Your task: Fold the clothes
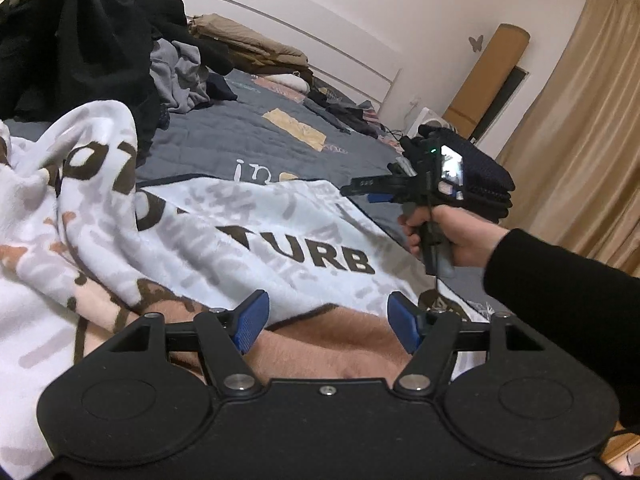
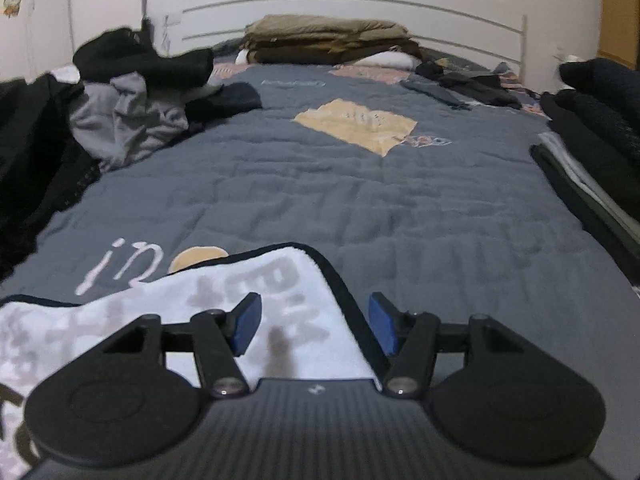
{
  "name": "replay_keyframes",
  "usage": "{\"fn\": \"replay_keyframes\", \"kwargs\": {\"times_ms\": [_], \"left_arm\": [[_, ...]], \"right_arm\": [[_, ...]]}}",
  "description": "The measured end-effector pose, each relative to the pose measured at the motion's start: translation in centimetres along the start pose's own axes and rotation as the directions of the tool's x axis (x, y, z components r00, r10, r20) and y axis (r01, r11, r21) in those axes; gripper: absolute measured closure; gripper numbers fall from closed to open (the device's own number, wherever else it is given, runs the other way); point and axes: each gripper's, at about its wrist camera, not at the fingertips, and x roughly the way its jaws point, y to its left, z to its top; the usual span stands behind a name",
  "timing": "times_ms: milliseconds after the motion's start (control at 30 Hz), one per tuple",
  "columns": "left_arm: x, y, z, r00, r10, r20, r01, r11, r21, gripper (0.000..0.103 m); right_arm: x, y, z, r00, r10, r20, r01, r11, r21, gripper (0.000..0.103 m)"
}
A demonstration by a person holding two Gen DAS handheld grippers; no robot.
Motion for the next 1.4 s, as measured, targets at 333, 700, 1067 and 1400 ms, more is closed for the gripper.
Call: {"fn": "replay_keyframes", "kwargs": {"times_ms": [333, 700, 1067, 1400], "left_arm": [[0.1, 2.4, 1.1, 0.999, 0.038, 0.017, -0.036, 0.994, -0.108, 0.038], [-0.1, 2.9, 1.3, 0.998, 0.056, 0.023, -0.052, 0.989, -0.142, 0.038], [-0.7, 3.2, 1.6, 0.997, 0.06, 0.044, -0.053, 0.986, -0.158, 0.038], [0.2, 3.0, 1.6, 0.998, 0.057, 0.024, -0.053, 0.988, -0.143, 0.038]], "right_arm": [[4.8, -0.5, 0.3, 0.998, -0.026, -0.052, 0.026, 1.0, -0.003, 0.04], [3.9, -0.6, 1.0, 0.999, 0.052, -0.011, -0.05, 0.994, 0.092, 0.099], [-4.6, -12.5, 3.8, 0.913, -0.372, 0.164, 0.308, 0.897, 0.318, 0.1], [-4.5, -18.4, -0.5, 0.887, -0.459, 0.051, 0.418, 0.844, 0.337, 0.09]]}}
